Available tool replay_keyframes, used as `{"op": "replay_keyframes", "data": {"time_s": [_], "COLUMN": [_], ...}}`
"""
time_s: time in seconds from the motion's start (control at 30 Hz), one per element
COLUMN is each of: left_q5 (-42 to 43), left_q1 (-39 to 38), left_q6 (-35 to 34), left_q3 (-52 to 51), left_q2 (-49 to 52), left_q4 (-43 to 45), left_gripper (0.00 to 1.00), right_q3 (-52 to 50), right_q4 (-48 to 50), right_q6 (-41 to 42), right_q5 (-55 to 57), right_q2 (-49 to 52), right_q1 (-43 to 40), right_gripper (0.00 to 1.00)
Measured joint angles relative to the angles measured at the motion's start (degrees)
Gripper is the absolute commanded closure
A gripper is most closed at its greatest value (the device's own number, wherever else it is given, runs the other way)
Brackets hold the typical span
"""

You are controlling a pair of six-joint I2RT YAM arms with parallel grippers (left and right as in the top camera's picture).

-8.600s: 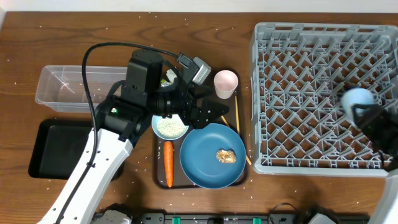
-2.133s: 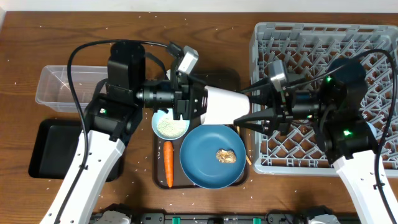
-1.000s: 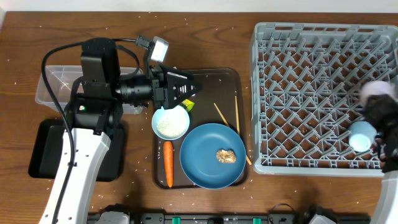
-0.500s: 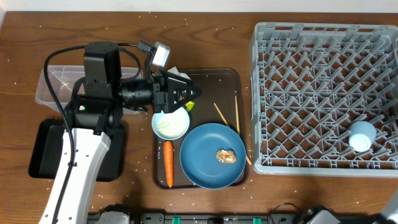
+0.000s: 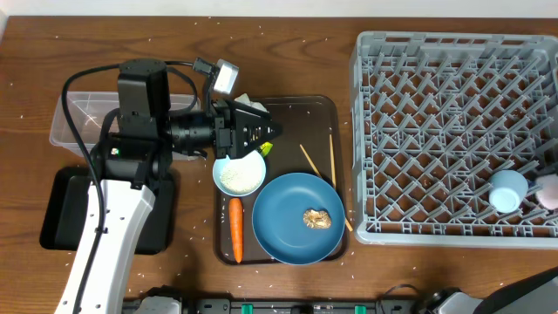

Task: Sort waste into correct bins and load items into the dishwasher rack
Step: 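Place the pink cup in the dish rack with the right gripper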

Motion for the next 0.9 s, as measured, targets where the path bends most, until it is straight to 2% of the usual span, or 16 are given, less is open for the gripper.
{"op": "replay_keyframes", "data": {"time_s": [0.13, 0.3, 0.43, 0.5, 0.6, 0.7, 0.77, 0.9], "left_q5": [-1.1, -1.4, -1.5, -1.9, -2.8, -3.1, -3.3, -4.1], "left_q1": [0.0, 0.0, 0.0, 0.0, 0.0, 0.0, 0.0, 0.0], "left_q6": [0.0, 0.3, 0.4, 0.5, 0.7, 0.8, 0.8, 0.9], "left_q3": [0.0, 0.0, 0.0, 0.0, 0.0, 0.0, 0.0, 0.0], "left_q2": [0.0, 0.0, 0.0, 0.0, 0.0, 0.0, 0.0, 0.0], "left_q4": [-1.3, -1.3, -1.3, -1.3, -1.4, -1.7, -2.2, -3.2], "left_gripper": [0.34, 0.34, 0.34, 0.34, 0.34, 0.34, 0.34, 0.34], "right_q3": [0.0, 0.0, 0.0, 0.1, 0.3, 0.3, 0.3, 0.2], "right_q4": [1.0, 3.1, 1.3, -1.5, -7.9, -12.6, -15.0, -16.4], "right_q6": [-0.2, -2.6, -6.0, -8.2, -10.6, -12.2, -12.0, -10.3], "right_q5": [-4.0, -16.1, -23.1, -24.2, -20.9, -15.1, -10.0, -1.6], "right_q2": [0.0, -0.5, -3.2, -5.3, -8.5, -9.2, -8.8, -7.5], "right_q1": [-2.4, -3.3, -0.4, 2.8, 10.1, 16.3, 19.2, 21.3], "right_gripper": [0.23, 0.27, 0.30, 0.36, 0.44, 0.60, 0.72, 0.84]}}
